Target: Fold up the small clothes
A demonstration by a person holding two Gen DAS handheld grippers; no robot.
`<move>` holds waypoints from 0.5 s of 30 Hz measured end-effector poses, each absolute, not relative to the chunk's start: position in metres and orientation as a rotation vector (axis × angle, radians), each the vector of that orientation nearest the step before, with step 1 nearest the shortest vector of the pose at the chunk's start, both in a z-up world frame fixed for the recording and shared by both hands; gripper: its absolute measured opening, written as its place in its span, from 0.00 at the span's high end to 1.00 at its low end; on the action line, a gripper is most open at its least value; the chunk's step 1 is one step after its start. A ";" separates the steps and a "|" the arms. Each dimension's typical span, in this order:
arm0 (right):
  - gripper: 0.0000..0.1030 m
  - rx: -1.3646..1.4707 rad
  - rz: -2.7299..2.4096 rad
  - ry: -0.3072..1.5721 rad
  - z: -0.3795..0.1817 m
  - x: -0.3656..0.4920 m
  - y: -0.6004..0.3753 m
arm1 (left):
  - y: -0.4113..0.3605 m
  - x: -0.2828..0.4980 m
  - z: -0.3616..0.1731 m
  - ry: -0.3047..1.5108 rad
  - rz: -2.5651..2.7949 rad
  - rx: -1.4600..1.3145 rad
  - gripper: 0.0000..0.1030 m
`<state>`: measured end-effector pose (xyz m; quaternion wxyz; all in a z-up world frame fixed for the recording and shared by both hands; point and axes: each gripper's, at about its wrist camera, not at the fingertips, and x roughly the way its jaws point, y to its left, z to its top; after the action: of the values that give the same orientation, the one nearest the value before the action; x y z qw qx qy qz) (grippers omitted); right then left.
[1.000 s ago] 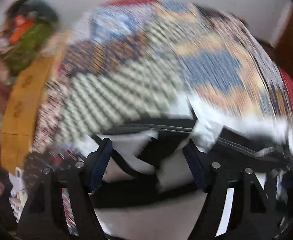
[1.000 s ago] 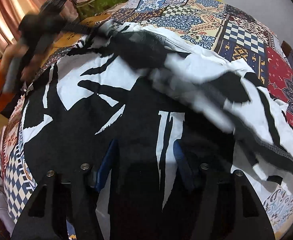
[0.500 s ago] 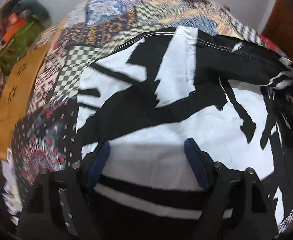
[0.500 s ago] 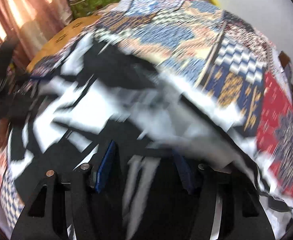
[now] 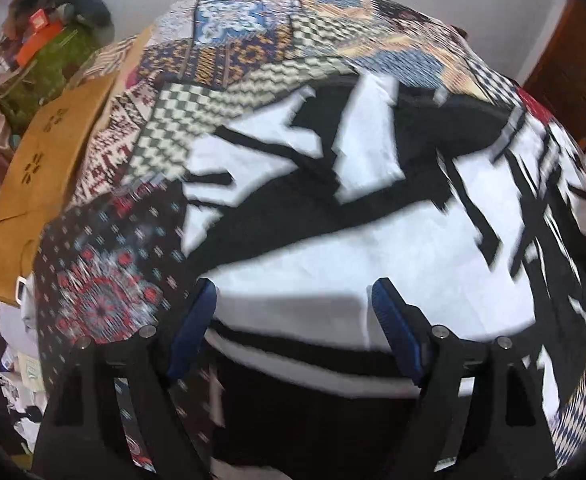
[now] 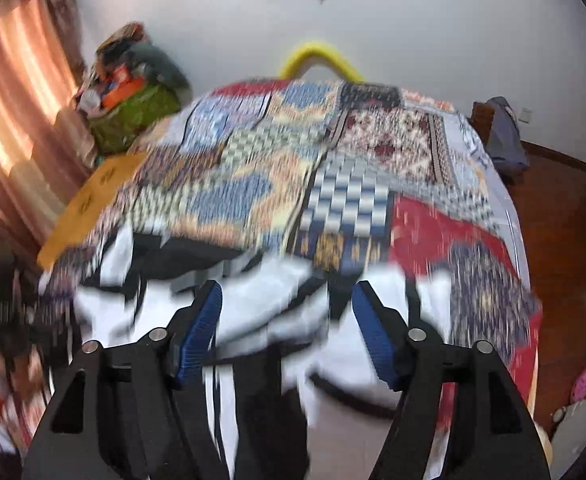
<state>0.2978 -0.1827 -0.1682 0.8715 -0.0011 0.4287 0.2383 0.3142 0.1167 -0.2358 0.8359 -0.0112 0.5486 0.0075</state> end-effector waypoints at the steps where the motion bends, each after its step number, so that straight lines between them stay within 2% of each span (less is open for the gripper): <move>1: 0.38 -0.020 0.511 0.912 -0.175 0.290 -0.182 | 0.123 0.322 -0.235 1.166 0.024 -0.046 0.22; 4: 0.38 -0.068 0.558 0.986 -0.198 0.269 -0.180 | 0.137 0.351 -0.241 1.198 0.053 -0.088 0.22; 9: 0.38 -0.132 0.554 1.068 -0.235 0.255 -0.179 | 0.157 0.392 -0.242 1.152 0.243 0.050 0.22; 13: 0.38 -0.105 0.525 1.046 -0.230 0.247 -0.190 | 0.182 0.395 -0.237 1.147 0.354 0.018 0.24; 15: 0.38 -0.113 0.525 1.015 -0.220 0.247 -0.188 | 0.168 0.383 -0.229 1.134 0.270 0.033 0.24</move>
<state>0.2469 -0.1877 -0.2196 0.8397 -0.0532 0.4801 0.2481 0.3834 0.1680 -0.2286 0.8348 0.0156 0.5354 0.1273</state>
